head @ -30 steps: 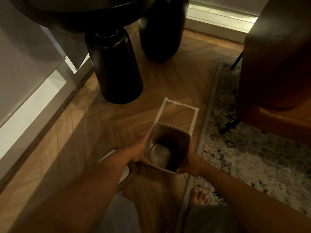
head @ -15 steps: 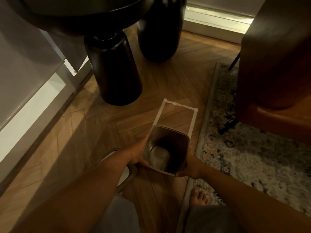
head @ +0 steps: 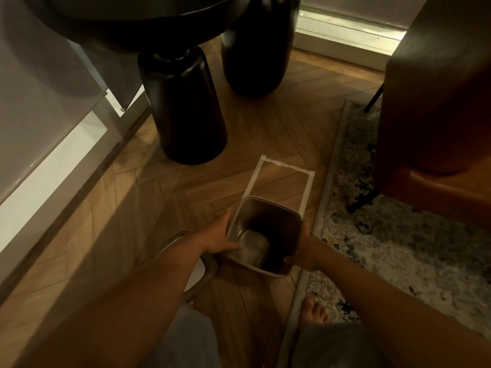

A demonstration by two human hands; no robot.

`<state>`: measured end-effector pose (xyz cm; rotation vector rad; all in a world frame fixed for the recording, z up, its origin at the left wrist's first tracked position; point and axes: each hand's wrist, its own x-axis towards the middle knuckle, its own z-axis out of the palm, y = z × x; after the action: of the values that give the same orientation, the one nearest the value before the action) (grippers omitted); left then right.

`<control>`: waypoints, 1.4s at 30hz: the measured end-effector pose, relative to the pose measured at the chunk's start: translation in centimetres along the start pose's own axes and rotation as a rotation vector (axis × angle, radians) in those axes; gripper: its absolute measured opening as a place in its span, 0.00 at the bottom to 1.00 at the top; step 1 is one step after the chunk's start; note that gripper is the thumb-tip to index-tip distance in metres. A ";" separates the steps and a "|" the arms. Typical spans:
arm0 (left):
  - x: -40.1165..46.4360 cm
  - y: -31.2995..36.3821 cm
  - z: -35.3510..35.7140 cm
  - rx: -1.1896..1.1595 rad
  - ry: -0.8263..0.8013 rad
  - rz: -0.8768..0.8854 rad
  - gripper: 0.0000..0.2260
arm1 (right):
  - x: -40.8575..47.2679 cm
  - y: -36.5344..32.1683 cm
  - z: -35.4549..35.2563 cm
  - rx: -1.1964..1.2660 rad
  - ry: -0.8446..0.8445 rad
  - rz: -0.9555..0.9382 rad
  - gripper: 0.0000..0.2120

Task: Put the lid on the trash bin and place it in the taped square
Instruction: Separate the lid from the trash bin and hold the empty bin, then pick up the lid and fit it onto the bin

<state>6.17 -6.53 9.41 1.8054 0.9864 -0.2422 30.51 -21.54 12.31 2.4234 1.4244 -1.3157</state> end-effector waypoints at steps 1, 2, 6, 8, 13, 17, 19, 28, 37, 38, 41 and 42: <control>-0.1 -0.2 -0.2 -0.036 0.009 -0.045 0.53 | 0.1 -0.4 -0.2 -0.030 0.021 0.044 0.60; -0.1 -0.4 -0.4 -0.068 0.017 -0.092 0.52 | 0.2 -0.8 -0.5 -0.061 0.054 0.079 0.59; -1.1 -1.7 -1.4 -0.208 0.071 -0.221 0.45 | 0.7 -3.3 -1.0 -0.124 0.185 0.070 0.51; -1.9 -2.8 -2.1 -0.254 0.126 -0.254 0.42 | 1.1 -5.1 -0.9 -0.100 0.232 -0.016 0.44; -4.1 -5.7 -3.9 -0.246 0.226 -0.345 0.36 | 1.8 -9.1 -0.3 -0.002 0.235 -0.183 0.37; -6.4 -8.7 -4.9 -0.248 0.280 -0.339 0.25 | 2.2 -13.1 1.1 0.057 0.237 -0.330 0.29; -7.6 -10.4 -5.2 -0.273 0.314 -0.364 0.22 | 2.6 -15.4 2.2 0.079 0.218 -0.375 0.26; -11.8 -18.4 -5.1 -0.339 0.346 -0.490 0.15 | 7.4 -24.1 8.3 0.136 0.093 -0.364 0.26; -12.0 -23.7 -2.5 -0.402 0.364 -0.555 0.20 | 12.4 -25.7 15.7 0.216 -0.034 -0.235 0.22; -11.9 -24.1 -2.4 -0.370 0.340 -0.567 0.23 | 12.9 -25.7 16.3 0.237 -0.041 -0.214 0.22; -11.0 -25.0 -2.1 -0.381 0.354 -0.590 0.26 | 14.2 -25.1 18.1 0.292 -0.036 -0.162 0.17; -10.7 -24.9 -2.1 -0.397 0.377 -0.585 0.26 | 14.5 -24.7 18.7 0.301 -0.030 -0.143 0.17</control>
<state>-19.16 -6.61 -0.49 1.1884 1.6939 -0.0510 3.57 -4.95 -0.65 2.5025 1.5146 -1.7041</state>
